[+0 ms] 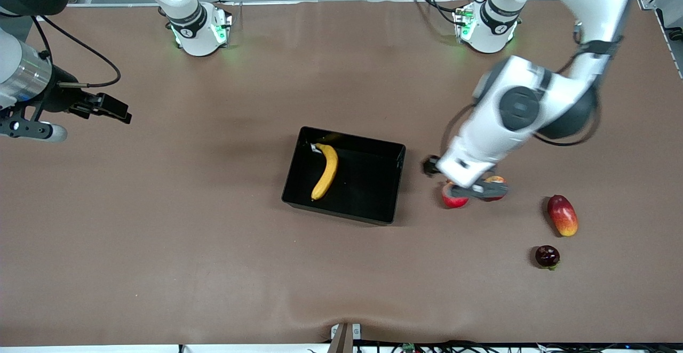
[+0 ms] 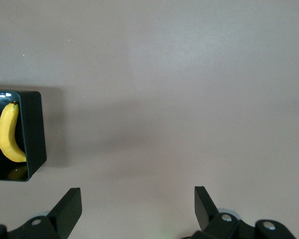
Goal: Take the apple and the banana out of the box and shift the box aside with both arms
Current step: 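Open the left gripper and move it back over the tray, then lower the left gripper and grasp the yellow banana in the tray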
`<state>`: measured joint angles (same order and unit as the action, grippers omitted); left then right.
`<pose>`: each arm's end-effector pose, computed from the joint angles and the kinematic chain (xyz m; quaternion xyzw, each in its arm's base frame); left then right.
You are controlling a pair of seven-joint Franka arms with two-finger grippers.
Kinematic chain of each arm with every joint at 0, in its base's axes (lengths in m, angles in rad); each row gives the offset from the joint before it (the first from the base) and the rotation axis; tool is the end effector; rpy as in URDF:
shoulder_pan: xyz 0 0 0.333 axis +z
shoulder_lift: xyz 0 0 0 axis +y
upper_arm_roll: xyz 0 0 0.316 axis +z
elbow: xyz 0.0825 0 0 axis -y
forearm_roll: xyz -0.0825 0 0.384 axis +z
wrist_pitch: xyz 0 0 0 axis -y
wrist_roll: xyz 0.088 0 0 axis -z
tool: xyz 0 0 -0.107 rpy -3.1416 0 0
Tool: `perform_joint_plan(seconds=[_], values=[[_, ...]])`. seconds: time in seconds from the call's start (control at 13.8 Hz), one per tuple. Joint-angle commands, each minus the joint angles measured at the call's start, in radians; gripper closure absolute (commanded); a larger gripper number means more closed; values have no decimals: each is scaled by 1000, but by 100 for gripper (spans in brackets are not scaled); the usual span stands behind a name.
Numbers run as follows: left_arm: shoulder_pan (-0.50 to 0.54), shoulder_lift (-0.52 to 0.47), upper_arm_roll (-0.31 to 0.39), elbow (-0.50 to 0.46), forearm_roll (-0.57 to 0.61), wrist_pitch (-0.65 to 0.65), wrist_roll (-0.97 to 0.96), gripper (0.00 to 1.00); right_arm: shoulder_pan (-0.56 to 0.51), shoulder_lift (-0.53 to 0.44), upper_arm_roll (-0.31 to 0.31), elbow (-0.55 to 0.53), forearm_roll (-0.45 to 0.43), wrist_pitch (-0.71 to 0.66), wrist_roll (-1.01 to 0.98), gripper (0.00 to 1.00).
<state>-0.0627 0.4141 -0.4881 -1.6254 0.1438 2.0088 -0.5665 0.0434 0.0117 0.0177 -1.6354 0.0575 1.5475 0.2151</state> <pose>0.5897 -0.3077 0.4063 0.9995 -0.0036 -0.0072 0.0302 0.5509 0.0399 0.5860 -0.9953 0.0776 0.0533 0.0217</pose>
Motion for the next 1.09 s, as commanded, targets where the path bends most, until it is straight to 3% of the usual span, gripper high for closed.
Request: perform_joint_plan(seconds=[0.0, 0.29, 0.58, 0.73, 1.02], values=[[-112, 103, 9, 117, 8, -19, -67, 0, 4, -2, 1, -3, -13, 6, 17, 0], [-288, 271, 32, 283, 75, 1, -125, 0, 6, -2, 1, -3, -13, 8, 17, 0], [-546, 400, 225, 343, 88, 155, -214, 0, 6, -2, 1, -3, -13, 9, 20, 0], [-597, 445, 267, 343, 88, 221, -239, 0, 10, -2, 1, -3, -11, 13, 23, 0], [-611, 488, 275, 338, 97, 252, -239, 0, 13, -2, 1, -3, -11, 14, 26, 0]])
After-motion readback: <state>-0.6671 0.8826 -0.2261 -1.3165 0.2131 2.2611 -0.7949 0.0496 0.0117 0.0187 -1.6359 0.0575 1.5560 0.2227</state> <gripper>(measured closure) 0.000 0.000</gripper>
